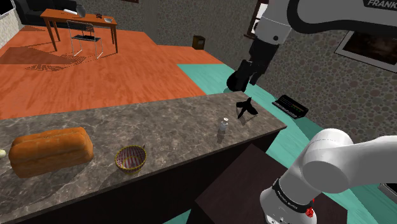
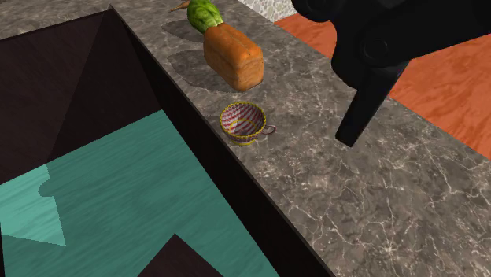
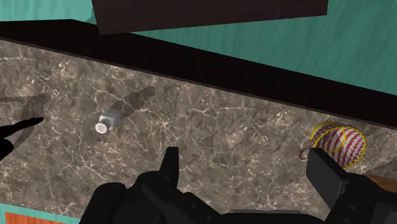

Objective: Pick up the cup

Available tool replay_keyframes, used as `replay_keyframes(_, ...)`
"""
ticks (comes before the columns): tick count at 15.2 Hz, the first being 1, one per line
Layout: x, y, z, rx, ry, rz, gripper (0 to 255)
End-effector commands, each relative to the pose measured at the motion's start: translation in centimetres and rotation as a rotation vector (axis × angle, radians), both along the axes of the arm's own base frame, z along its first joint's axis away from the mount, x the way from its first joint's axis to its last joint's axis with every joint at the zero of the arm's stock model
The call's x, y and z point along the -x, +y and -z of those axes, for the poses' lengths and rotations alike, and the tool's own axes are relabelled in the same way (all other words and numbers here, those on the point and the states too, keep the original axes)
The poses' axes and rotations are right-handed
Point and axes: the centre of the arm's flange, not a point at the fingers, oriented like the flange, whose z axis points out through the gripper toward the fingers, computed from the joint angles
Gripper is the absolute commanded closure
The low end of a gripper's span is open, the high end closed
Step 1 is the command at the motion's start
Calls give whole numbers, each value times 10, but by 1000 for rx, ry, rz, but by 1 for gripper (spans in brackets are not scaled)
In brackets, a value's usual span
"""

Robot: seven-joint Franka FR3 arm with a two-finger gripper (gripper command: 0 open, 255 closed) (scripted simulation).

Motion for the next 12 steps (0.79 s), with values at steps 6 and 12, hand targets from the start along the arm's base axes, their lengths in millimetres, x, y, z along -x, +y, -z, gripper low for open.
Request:
replay_keyframes(6, -35, 25, 49, -17, 4, 3, 0)
replay_keyframes(12, -77, 55, 108, -37, 9, 7, 0)
